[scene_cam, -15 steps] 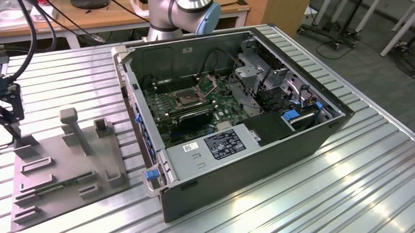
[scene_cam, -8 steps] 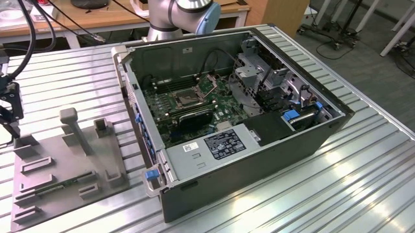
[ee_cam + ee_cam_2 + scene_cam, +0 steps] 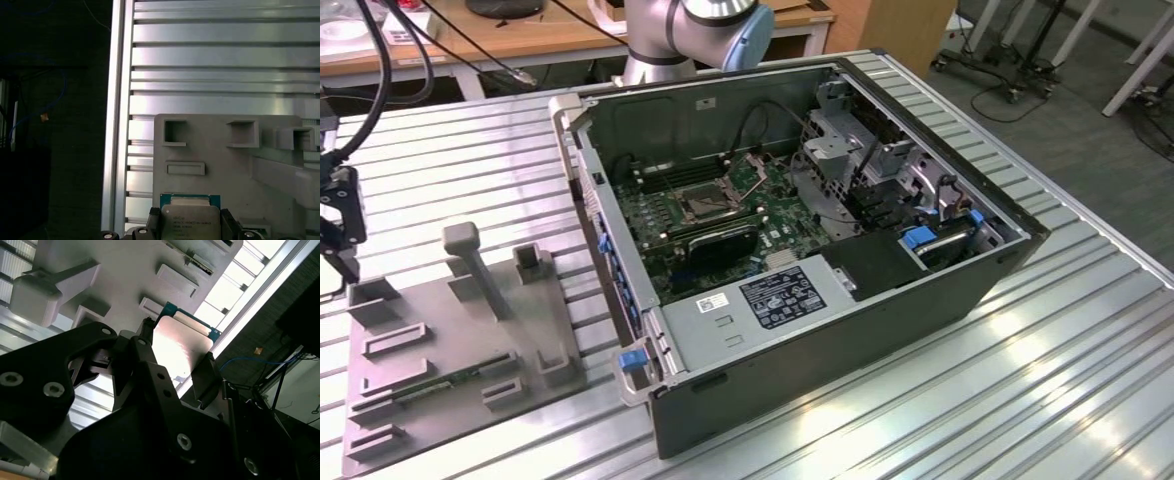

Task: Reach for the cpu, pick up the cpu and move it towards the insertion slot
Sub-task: 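Pick up the cpu and move it towards the insertion slot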

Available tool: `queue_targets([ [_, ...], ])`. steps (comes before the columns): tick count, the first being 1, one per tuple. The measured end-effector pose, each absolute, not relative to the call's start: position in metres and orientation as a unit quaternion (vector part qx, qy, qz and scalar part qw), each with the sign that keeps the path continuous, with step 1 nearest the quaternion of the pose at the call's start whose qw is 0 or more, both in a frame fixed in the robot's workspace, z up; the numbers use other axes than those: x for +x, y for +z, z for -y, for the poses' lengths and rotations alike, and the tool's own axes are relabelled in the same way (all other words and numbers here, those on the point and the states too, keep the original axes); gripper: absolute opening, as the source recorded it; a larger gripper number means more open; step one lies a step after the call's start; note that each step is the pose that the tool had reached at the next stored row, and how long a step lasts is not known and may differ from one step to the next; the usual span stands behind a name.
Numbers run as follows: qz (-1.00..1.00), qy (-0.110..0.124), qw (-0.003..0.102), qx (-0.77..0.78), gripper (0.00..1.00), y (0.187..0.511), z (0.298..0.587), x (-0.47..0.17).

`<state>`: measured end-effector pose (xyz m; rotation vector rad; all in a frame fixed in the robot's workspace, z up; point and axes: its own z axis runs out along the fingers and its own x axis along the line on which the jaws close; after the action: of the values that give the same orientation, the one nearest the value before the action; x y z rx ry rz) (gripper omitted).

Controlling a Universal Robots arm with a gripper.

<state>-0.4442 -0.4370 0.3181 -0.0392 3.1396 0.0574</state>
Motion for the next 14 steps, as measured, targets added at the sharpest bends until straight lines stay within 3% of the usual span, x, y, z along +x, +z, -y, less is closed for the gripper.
queue_targets([
  [14,-1.0,0.018,0.001,-0.012,0.55,0.3255,0.437,-0.4442],
])
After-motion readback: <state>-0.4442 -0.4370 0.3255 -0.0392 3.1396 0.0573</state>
